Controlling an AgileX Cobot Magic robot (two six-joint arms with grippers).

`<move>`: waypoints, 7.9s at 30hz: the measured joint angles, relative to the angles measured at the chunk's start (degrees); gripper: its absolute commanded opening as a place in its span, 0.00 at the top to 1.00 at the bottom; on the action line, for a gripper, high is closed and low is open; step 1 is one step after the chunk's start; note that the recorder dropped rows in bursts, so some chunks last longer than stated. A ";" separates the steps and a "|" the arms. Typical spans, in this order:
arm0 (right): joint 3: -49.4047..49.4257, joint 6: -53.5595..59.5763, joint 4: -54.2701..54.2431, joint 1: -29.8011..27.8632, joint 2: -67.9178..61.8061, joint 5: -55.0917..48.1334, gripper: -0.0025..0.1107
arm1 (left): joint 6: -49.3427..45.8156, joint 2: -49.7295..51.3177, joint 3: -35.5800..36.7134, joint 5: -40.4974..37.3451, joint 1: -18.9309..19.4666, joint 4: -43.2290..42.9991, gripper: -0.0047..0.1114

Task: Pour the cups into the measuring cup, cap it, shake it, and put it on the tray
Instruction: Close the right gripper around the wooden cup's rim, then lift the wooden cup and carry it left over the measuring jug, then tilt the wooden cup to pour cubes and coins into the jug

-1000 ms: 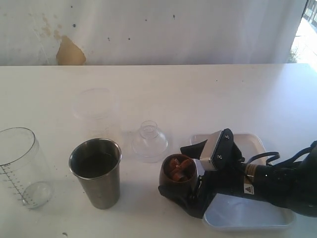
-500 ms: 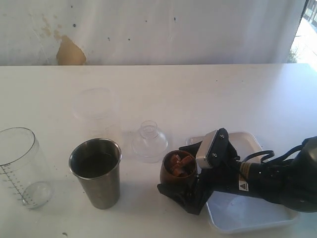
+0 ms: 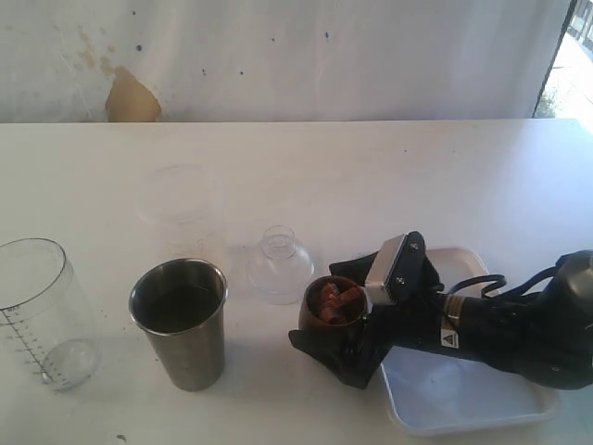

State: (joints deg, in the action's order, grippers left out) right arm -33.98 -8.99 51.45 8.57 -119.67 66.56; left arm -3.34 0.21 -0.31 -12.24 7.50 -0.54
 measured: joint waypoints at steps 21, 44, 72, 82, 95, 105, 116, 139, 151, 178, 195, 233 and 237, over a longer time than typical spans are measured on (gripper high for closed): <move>-1.73 -0.32 -0.10 0.00 -2.77 0.24 0.05 | 0.00 0.00 0.00 0.00 0.00 0.00 0.96; -1.73 -1.54 -0.10 0.00 -2.77 1.98 0.05 | 0.00 0.00 0.00 0.00 0.00 0.00 0.96; -1.98 -12.45 0.51 0.00 10.59 -0.59 0.98 | 0.00 0.00 0.00 0.00 0.00 0.00 0.96; -13.59 -41.79 13.72 2.61 27.76 -13.62 0.98 | 0.00 0.00 0.00 0.00 0.00 0.00 0.96; -31.78 -46.46 16.75 19.91 22.95 -26.41 0.98 | 0.00 0.00 0.00 0.00 0.00 0.00 0.96; -44.24 -47.44 16.85 28.83 11.47 -36.57 0.98 | 0.00 0.00 0.00 0.00 0.00 0.00 0.96; -53.17 -41.08 16.85 33.33 3.65 -42.83 0.98 | 0.00 0.00 0.00 0.00 0.00 0.00 0.96; -58.88 -21.32 16.85 34.32 -0.39 -50.02 0.98 | 0.00 0.00 0.00 0.00 0.00 0.00 0.96; -58.88 -9.04 19.04 36.98 -0.39 -57.57 0.98 | 0.00 0.00 0.00 0.00 0.00 0.00 0.96; -58.91 9.62 19.14 37.81 -0.39 -56.29 0.98 | 0.00 0.00 0.00 0.00 0.00 0.00 0.96; -61.09 14.76 18.22 39.38 -0.39 -57.85 0.98 | 0.00 0.00 0.00 0.00 0.00 0.00 0.96; -61.09 45.11 18.07 44.04 -0.39 -69.99 0.98 | 0.00 0.00 0.00 0.00 0.00 0.00 0.96; -61.09 46.72 18.07 44.04 -0.39 -70.25 0.98 | 0.00 0.00 0.00 0.00 0.00 0.00 0.96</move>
State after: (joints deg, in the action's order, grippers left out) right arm -95.08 37.73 69.52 52.61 -120.06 -3.70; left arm -3.34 0.21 -0.31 -12.24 7.50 -0.54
